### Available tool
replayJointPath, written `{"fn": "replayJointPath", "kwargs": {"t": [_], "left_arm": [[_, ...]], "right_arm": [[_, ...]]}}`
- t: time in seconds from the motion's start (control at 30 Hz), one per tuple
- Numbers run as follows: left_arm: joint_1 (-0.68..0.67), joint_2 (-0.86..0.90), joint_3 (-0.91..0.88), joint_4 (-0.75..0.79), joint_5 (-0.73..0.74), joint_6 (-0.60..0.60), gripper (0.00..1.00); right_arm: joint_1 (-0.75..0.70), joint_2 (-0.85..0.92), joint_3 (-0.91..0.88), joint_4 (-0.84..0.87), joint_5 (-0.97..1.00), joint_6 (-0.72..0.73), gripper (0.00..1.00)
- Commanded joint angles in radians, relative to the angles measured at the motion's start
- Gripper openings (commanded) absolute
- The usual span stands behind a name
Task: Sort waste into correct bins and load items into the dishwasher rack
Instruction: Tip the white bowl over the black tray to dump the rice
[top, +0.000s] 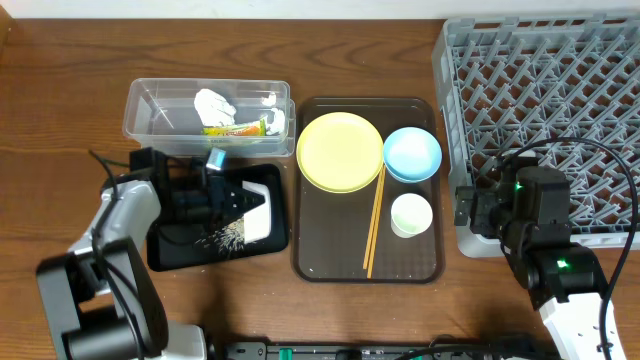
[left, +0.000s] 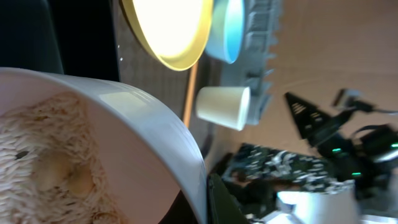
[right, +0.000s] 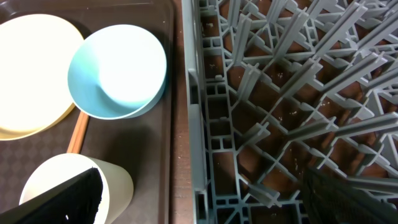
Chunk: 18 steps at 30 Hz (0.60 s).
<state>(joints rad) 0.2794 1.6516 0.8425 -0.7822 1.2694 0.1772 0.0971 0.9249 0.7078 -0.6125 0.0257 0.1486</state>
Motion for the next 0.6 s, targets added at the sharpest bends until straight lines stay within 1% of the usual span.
{"fn": "replayJointPath", "kwargs": {"t": [0.0, 0.13, 0.23, 0.33, 0.37, 0.4, 0.57], "left_arm": [[0.056, 0.055, -0.004, -0.002, 0.130, 0.059, 0.06], [0.108, 0.112, -0.004, -0.003, 0.169, 0.055, 0.06], [0.131, 0.145, -0.004, -0.003, 0.207, 0.000, 0.07], [0.137, 0.151, -0.004, -0.002, 0.208, -0.034, 0.17], [0.137, 0.150, -0.004, -0.002, 0.208, -0.034, 0.27], [0.137, 0.150, -0.004, -0.002, 0.206, -0.033, 0.32], [0.137, 0.150, -0.004, -0.002, 0.204, -0.033, 0.34]], "right_arm": [[-0.005, -0.003, 0.019, -0.002, -0.001, -0.007, 0.99], [-0.005, -0.003, 0.019, -0.002, -0.001, -0.007, 0.99], [-0.005, -0.003, 0.019, -0.005, 0.000, -0.007, 0.99], [-0.005, -0.003, 0.019, -0.005, 0.000, -0.007, 0.99], [-0.005, -0.003, 0.019, -0.005, 0.000, -0.007, 0.99], [-0.005, -0.003, 0.019, -0.005, 0.000, -0.007, 0.99], [-0.005, -0.003, 0.019, -0.008, 0.000, -0.007, 0.99]]}}
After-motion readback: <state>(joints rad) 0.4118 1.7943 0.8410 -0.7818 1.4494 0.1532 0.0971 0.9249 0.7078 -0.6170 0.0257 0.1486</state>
